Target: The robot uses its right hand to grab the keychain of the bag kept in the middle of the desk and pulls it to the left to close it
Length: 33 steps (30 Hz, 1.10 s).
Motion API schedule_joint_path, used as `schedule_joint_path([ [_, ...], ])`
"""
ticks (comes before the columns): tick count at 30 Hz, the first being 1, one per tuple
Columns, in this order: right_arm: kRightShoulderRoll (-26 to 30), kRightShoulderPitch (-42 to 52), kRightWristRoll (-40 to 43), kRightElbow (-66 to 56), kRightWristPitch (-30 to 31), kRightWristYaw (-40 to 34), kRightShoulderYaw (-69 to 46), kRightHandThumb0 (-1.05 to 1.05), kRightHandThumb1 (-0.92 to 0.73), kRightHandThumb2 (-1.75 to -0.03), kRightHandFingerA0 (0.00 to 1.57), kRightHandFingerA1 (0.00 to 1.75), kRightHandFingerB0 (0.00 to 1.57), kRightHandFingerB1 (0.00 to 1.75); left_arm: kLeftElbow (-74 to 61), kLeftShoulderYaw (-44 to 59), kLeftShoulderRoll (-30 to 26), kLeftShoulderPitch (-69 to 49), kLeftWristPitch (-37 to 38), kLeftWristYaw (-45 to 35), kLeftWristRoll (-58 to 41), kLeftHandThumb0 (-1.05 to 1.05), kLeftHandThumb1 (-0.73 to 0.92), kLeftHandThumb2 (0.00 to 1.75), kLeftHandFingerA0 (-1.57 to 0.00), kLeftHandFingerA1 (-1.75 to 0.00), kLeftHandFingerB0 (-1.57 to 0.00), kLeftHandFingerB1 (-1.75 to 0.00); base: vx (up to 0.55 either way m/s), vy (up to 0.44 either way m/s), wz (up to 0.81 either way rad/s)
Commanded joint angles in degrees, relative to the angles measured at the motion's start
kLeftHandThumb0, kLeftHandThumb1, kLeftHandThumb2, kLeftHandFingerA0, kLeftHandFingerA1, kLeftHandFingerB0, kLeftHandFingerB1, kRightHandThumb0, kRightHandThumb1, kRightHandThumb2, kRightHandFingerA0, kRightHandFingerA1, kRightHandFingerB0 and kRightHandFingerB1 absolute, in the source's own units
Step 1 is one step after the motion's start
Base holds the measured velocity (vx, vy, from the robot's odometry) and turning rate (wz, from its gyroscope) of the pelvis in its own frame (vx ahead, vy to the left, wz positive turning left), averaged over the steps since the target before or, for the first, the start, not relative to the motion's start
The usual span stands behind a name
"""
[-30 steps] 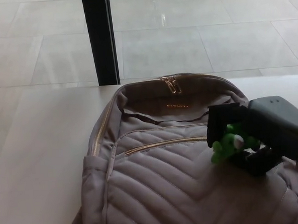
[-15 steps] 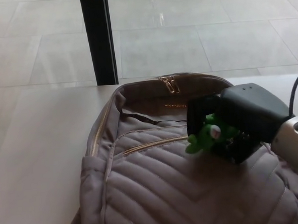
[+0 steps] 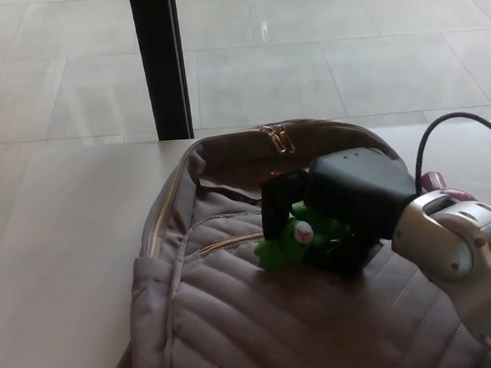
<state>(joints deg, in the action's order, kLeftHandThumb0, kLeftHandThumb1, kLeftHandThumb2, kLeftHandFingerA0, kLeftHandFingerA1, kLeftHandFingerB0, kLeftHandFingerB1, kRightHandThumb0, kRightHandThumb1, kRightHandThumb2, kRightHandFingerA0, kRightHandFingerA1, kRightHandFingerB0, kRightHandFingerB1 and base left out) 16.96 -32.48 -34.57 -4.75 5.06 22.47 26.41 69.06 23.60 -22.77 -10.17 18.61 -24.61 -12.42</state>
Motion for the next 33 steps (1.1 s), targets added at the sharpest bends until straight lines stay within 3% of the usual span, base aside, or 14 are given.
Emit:
schedule_joint_path([
  [1, -1.61, -1.65, -1.24, 1.88, -0.27, 0.44, 1.49, -0.31, -0.44, -1.26, 0.95, 1.75, 0.76, 1.68, 0.03, -0.33, -0.97, -0.37, 1.28, 0.34, 0.39, -0.92, 0.92, 0.85, -0.6, -0.67, -0.55, -0.52, 0.0, 0.0, 0.0],
  [7, -5.31, -2.71, -2.15, 4.5, 0.44, -1.72, 2.16, -0.28, -0.46, -1.17, 0.91, 1.75, 0.75, 1.63, 0.0, -0.76, -0.78, -0.28, 0.55, 1.22, 0.5, -0.89, 0.92, 0.84, -0.61, -0.64, -0.58, -0.52, 0.0, 0.0, 0.0],
  [8, -6.11, -3.21, -2.39, 5.13, 0.94, -1.74, 2.34, -0.29, -0.46, -1.19, 0.88, 1.72, 0.79, 1.32, 0.07, -0.95, -0.83, -0.27, 0.86, 1.45, 0.72, -0.89, 0.92, 0.85, -0.62, -0.65, -0.58, -0.52, 0.0, 0.0, 0.0],
  [9, -6.86, -3.62, -2.26, 5.85, 0.87, -1.93, 2.42, -0.3, -0.46, -1.2, 0.89, 1.75, 0.75, 1.58, -0.07, -0.93, -0.85, -0.39, 1.07, 1.41, 0.67, -0.9, 0.92, 0.86, -0.62, -0.66, -0.56, -0.52, 0.0, 0.0, 0.0],
  [19, -10.98, -8.03, -2.56, 11.45, -2.16, -4.76, 2.95, -0.29, -0.46, -1.16, 0.91, 1.75, 0.77, 1.72, -0.09, -1.12, -0.63, -0.87, 2.21, 2.13, 0.94, -0.89, 0.92, 0.87, -0.61, -0.65, -0.56, -0.52, 0.0, 0.0, 0.0],
  [21, -11.86, -9.54, -3.26, 12.32, -2.17, -4.72, 3.71, -0.32, -0.55, -1.1, 0.93, 1.75, 0.75, 1.62, -0.12, -1.09, -0.77, -0.87, 1.83, 1.75, 0.78, -0.9, 0.92, 0.86, -0.61, -0.65, -0.57, -0.52, 0.0, 0.0, 0.0],
  [22, -12.58, -9.86, -3.05, 11.83, -1.28, -4.14, 3.77, -0.3, -0.58, -1.01, 0.93, 1.75, 0.76, 0.89, -0.12, -1.03, -0.62, -0.95, 2.19, 1.42, 0.66, -0.83, 0.82, 1.23, -0.6, -0.69, -0.53, -0.6, 0.0, 0.0, 0.0],
  [25, -12.86, -10.81, -4.27, 12.19, -1.44, -4.29, 4.58, -0.27, -0.54, -1.01, 0.93, 1.64, 0.82, 0.82, 0.0, -0.93, -0.52, -0.97, 2.29, 1.98, 0.59, -0.89, 0.92, 0.88, -0.63, -0.65, -0.55, -0.52, 0.0, 0.0, 0.0],
  [26, -12.98, -11.22, -4.21, 12.72, -2.14, -4.62, 4.73, -0.25, -0.52, -1.08, 0.94, 1.69, 0.82, 1.15, -0.18, -0.96, -0.46, -1.08, 2.4, 2.06, 0.6, -0.89, 0.92, 0.9, -0.64, -0.66, -0.56, -0.53, 0.0, 0.0, 0.0],
  [27, -12.97, -11.29, -4.19, 12.74, -2.19, -4.64, 4.73, -0.25, -0.52, -1.08, 0.94, 1.69, 0.82, 1.15, -0.21, -0.94, -0.42, -1.12, 2.45, 2.08, 0.56, -0.89, 0.92, 0.9, -0.64, -0.66, -0.56, -0.53, 0.0, 0.0, 0.0],
  [29, -14.21, -12.3, -4.05, 13.28, -0.77, -4.18, 4.85, -0.23, -0.47, -1.21, 0.98, 1.75, 0.87, 1.58, -0.35, -0.69, -0.4, -1.22, 2.33, 1.57, 0.19, -0.86, 0.92, 0.87, -0.64, -0.65, -0.57, -0.53, 0.0, 0.0, 0.0],
  [31, -14.4, -12.44, -4.22, 13.21, -0.19, -3.94, 4.91, -0.24, -0.47, -1.2, 0.97, 1.75, 0.86, 1.61, -0.26, -0.74, -0.42, -1.12, 2.51, 1.42, 0.26, -0.88, 0.92, 0.86, -0.63, -0.64, -0.58, -0.53, 0.0, 0.0, 0.0],
  [32, -14.51, -12.48, -4.86, 12.8, 0.59, -3.65, 5.22, -0.3, -0.48, -1.15, 1.23, 1.4, 1.05, 1.28, -0.32, -1.04, -0.55, -1.09, 2.56, 1.75, 0.65, -0.89, 0.92, 0.87, -0.63, -0.64, -0.57, -0.52, 0.0, 0.0, 0.0],
  [33, -14.68, -12.32, -4.79, 12.88, 0.36, -3.99, 5.26, -0.32, -0.48, -1.15, 1.23, 1.4, 1.05, 1.29, -0.34, -1.3, -0.68, -0.98, 2.41, 2.28, 0.98, -0.9, 0.92, 0.89, -0.63, -0.63, -0.55, -0.51, 0.0, 0.0, 0.0],
])
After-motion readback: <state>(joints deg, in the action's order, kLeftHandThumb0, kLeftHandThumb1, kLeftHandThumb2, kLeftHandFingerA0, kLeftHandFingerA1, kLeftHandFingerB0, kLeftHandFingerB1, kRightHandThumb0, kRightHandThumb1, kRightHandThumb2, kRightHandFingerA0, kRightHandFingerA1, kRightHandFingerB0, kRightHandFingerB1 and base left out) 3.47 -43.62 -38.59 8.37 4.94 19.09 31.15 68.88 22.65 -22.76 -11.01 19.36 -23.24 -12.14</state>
